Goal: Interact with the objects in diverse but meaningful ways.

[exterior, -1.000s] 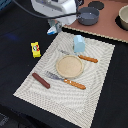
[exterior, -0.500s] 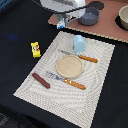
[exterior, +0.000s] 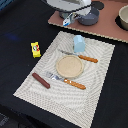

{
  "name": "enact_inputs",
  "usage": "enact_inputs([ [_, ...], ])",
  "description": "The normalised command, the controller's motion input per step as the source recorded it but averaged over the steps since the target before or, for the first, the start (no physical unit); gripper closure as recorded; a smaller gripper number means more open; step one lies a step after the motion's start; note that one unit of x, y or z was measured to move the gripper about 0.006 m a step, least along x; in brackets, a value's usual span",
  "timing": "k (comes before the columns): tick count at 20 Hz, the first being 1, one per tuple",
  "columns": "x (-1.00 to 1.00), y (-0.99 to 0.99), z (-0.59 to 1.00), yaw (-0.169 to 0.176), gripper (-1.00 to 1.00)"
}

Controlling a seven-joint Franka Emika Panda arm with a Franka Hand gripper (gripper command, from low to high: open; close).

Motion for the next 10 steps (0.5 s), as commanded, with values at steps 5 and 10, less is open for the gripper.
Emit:
enact_inputs([
  [5,0.64,0.74,0.35,0.000,1.00],
  [10,0.59,0.76,0.23,0.000,1.00],
])
